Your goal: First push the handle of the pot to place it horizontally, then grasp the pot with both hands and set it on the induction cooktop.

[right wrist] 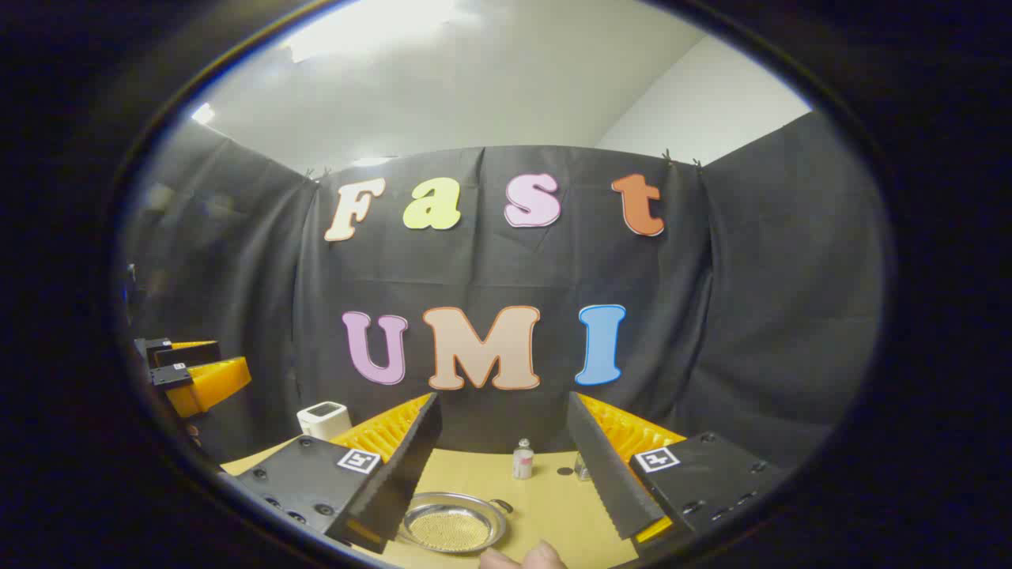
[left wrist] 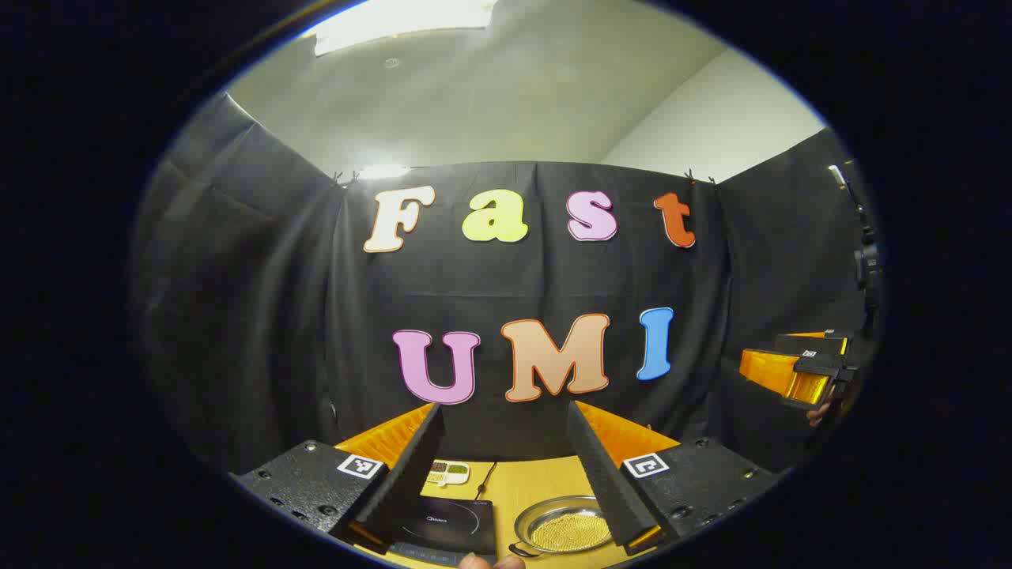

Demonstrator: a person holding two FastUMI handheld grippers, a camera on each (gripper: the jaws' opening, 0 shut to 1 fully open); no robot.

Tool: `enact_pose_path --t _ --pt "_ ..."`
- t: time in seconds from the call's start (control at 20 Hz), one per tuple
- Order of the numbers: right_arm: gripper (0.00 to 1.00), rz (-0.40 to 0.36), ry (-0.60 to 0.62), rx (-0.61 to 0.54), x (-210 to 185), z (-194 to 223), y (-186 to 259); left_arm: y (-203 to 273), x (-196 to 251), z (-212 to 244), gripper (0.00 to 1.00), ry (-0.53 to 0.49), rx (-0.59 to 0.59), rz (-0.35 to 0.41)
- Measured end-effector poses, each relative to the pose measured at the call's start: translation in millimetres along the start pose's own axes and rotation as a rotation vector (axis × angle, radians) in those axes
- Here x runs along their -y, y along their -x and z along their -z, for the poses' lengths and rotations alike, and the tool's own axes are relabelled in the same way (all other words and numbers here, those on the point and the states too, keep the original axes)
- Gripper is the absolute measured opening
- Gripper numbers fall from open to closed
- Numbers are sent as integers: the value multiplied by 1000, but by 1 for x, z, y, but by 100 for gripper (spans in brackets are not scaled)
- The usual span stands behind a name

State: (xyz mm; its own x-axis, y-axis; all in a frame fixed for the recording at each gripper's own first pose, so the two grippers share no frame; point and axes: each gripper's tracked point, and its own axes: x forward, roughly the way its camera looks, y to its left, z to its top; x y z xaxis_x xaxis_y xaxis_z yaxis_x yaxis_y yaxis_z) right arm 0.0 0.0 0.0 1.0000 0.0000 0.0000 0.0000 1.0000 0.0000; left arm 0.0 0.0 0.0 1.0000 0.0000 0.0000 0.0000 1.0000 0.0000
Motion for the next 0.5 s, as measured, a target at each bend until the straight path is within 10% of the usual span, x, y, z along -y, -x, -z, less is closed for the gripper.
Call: enact_pose_path --t 0.5 --pt "99 -41 -18 1 -20 3 -2 5 -13 2 92 -7 -11 -31"
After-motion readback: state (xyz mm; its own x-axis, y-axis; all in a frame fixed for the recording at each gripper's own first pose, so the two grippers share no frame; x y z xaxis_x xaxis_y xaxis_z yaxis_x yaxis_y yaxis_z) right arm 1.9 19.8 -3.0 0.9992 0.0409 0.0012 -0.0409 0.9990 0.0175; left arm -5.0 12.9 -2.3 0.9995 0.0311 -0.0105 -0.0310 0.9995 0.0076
